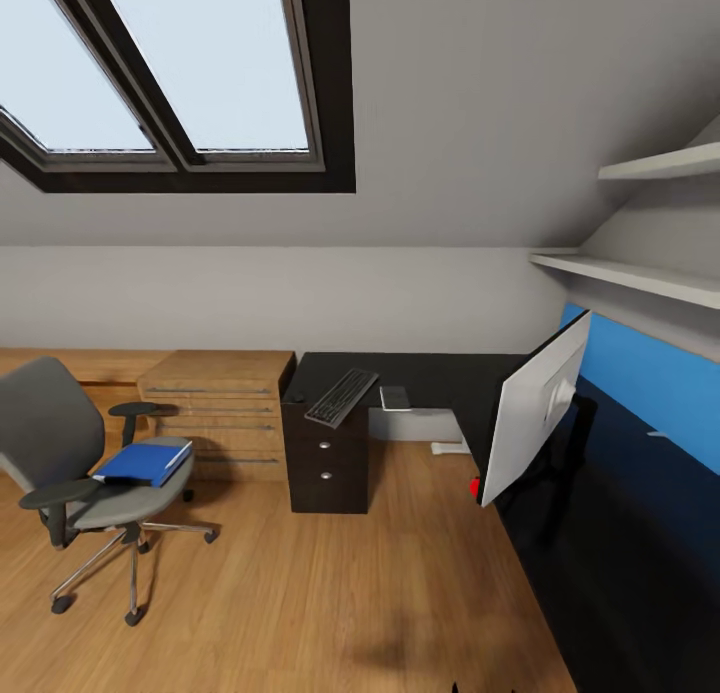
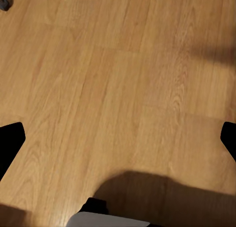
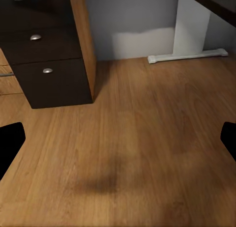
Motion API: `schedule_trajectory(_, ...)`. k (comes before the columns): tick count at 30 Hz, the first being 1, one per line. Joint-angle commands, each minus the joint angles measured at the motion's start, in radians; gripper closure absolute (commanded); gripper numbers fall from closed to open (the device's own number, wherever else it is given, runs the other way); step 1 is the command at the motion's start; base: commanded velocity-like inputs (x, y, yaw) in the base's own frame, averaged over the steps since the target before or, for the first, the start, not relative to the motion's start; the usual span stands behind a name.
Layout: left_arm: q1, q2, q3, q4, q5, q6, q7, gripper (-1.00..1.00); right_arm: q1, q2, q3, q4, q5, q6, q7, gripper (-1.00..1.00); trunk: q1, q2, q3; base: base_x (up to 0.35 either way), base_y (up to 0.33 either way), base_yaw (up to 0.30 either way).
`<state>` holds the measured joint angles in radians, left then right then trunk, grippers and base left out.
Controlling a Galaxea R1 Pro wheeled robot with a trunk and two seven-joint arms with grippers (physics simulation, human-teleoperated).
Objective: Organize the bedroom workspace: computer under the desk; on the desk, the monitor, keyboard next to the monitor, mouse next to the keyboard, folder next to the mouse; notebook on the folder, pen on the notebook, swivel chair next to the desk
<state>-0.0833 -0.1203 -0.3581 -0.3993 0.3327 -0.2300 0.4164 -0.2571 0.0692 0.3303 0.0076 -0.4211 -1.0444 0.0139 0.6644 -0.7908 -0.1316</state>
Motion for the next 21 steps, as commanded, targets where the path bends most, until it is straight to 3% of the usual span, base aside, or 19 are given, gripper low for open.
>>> schedule_trajectory(1, -0.001, 0.001, -0.009, 0.0, 0.009, -0.005, 0.007, -1.0, -0.001, 0.0, 0.009, 0.001, -0.01, -0.003, 0.001, -1.0, -0.004, 0.006, 0.002, 0.0, 0.0, 0.0)
schedule_trajectory(21, -0.001, 0.001, -0.009, 0.0, 0.011, -0.005, 0.006, -1.0, -0.001, 0.002, 0.012, -0.009, -0.007, -0.003, -0.002, -1.0, -0.08, 0.146, 0.064, 0.0, 0.0, 0.0)
